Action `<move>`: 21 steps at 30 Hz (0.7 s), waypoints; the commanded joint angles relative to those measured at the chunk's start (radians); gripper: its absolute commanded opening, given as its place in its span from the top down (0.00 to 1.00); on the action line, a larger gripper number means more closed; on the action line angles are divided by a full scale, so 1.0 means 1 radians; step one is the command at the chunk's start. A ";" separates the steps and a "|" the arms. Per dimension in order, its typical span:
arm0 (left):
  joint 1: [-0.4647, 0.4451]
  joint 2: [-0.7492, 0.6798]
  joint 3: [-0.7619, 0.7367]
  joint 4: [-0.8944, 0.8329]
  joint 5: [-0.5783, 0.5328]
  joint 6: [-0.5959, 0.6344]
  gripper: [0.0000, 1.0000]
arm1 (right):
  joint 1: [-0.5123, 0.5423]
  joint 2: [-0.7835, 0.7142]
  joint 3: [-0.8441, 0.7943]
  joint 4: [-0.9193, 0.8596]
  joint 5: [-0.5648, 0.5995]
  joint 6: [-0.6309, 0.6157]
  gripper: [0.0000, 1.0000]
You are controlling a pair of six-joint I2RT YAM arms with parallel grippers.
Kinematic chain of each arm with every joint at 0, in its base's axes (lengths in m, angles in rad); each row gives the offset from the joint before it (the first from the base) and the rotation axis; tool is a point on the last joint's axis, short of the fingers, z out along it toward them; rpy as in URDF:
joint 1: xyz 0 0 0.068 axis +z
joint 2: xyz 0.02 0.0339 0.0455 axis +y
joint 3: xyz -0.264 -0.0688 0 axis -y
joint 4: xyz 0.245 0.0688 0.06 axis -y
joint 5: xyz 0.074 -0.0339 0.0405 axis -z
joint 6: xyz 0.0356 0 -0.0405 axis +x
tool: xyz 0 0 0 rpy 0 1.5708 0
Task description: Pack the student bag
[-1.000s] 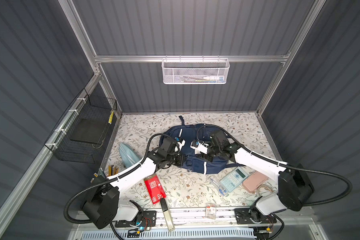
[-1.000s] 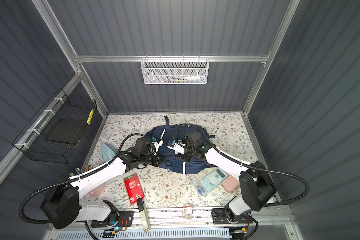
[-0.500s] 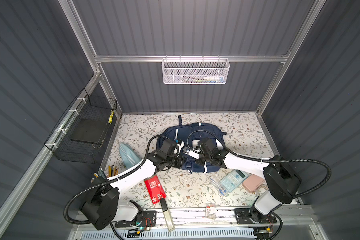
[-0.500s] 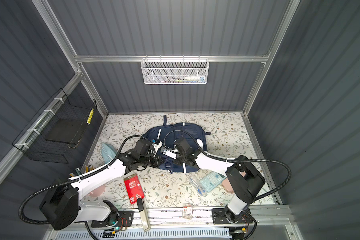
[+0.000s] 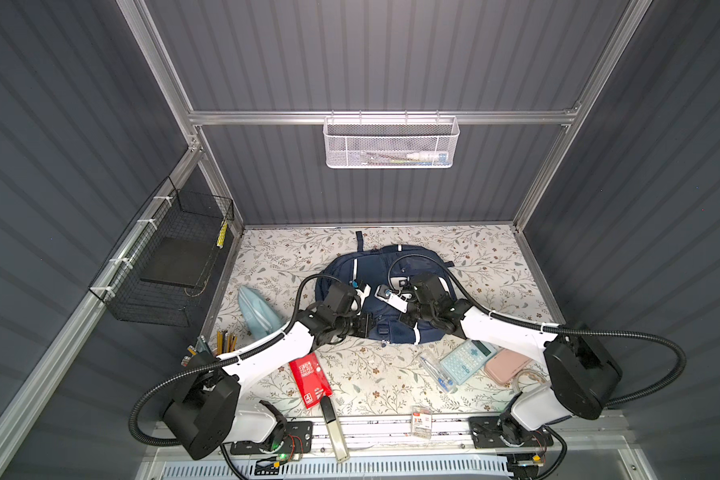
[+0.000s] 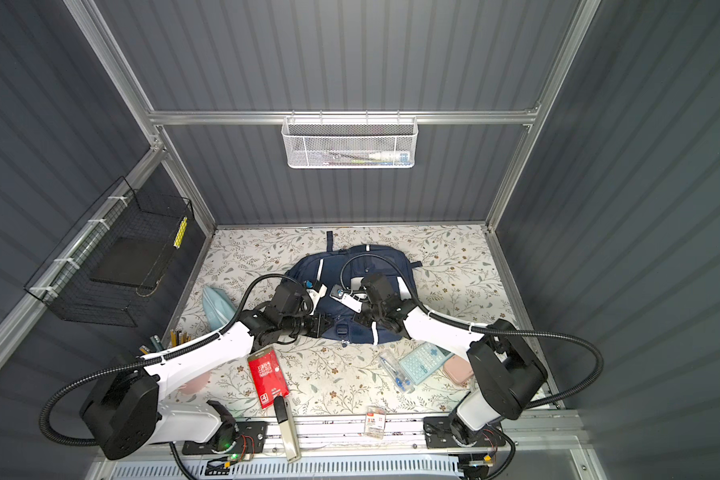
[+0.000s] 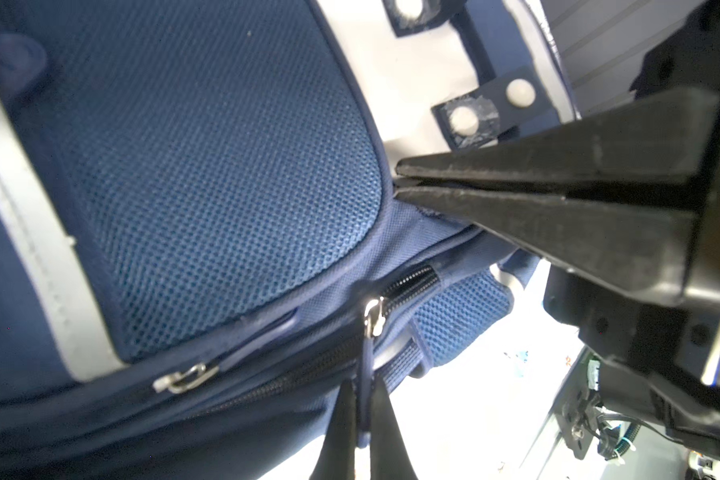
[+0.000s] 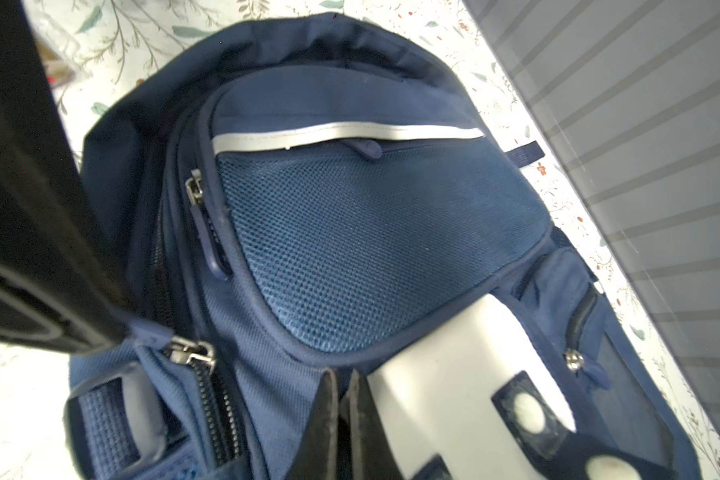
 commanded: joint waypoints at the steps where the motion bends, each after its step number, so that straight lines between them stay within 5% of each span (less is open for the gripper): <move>1: 0.009 0.031 0.002 -0.141 -0.005 -0.024 1.00 | -0.076 -0.073 0.063 0.037 0.164 0.048 1.00; 9: 0.000 0.041 0.020 -0.103 -0.037 -0.022 0.95 | -0.091 -0.151 0.085 -0.015 0.135 0.115 1.00; 12: 0.001 0.012 0.026 -0.086 -0.057 -0.003 0.73 | -0.092 -0.168 0.020 -0.014 0.053 0.104 1.00; 15: 0.003 0.003 0.018 -0.054 -0.046 -0.004 0.69 | -0.090 -0.155 -0.012 -0.029 0.039 0.119 1.00; 17: 0.005 0.001 0.007 -0.024 -0.043 -0.019 0.50 | -0.091 -0.149 -0.028 -0.022 0.026 0.126 1.00; 21: 0.006 -0.045 -0.043 0.139 0.032 -0.064 0.46 | -0.087 -0.136 -0.028 -0.029 -0.028 0.134 1.00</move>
